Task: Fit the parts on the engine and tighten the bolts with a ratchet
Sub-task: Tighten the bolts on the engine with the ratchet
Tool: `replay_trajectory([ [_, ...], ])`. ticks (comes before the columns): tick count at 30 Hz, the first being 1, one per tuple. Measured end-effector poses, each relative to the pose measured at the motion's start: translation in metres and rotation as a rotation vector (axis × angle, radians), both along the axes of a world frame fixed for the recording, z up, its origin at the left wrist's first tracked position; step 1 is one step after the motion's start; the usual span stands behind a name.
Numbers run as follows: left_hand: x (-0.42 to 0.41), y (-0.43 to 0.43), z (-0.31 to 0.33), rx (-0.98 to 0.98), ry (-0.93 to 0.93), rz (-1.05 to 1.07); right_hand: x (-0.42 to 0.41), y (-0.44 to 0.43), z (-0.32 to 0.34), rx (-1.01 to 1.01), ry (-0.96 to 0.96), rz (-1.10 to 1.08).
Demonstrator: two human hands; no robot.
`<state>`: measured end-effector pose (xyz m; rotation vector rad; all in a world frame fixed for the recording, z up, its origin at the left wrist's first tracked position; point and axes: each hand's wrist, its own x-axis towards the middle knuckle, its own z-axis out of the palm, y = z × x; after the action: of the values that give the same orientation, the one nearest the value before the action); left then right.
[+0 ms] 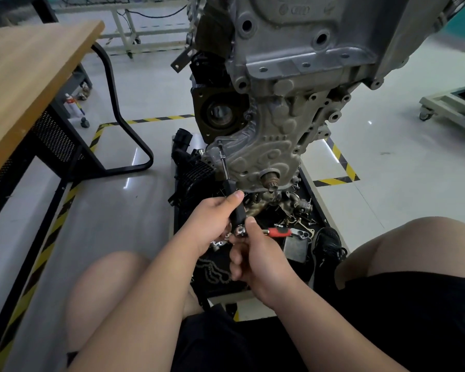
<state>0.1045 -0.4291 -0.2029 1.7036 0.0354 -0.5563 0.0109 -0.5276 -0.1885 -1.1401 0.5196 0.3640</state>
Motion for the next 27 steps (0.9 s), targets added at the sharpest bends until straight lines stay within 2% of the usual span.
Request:
replay_trajectory([
  [3,0.001,0.002,-0.001,0.013,0.002,-0.008,-0.002,-0.004,0.000,-0.419,-0.122,0.043],
  [9,0.002,0.001,0.000,0.045,-0.015,0.006,0.000,-0.016,0.004,-1.073,-0.300,0.196],
  [12,0.002,0.002,-0.001,0.030,-0.020,0.018,0.003,-0.018,0.008,-1.284,-0.356,0.251],
  [15,0.002,0.004,0.000,0.012,-0.021,0.011,0.005,-0.018,0.007,-1.134,-0.337,0.230],
  [18,0.001,0.004,0.002,-0.011,-0.025,-0.016,0.004,-0.017,0.007,-0.798,-0.273,0.164],
  [22,-0.001,0.002,0.006,-0.046,-0.018,-0.018,0.002,-0.014,0.007,-0.445,-0.170,0.075],
  [27,-0.004,0.002,0.008,-0.036,-0.006,-0.011,0.004,-0.009,0.011,0.013,0.038,0.053],
])
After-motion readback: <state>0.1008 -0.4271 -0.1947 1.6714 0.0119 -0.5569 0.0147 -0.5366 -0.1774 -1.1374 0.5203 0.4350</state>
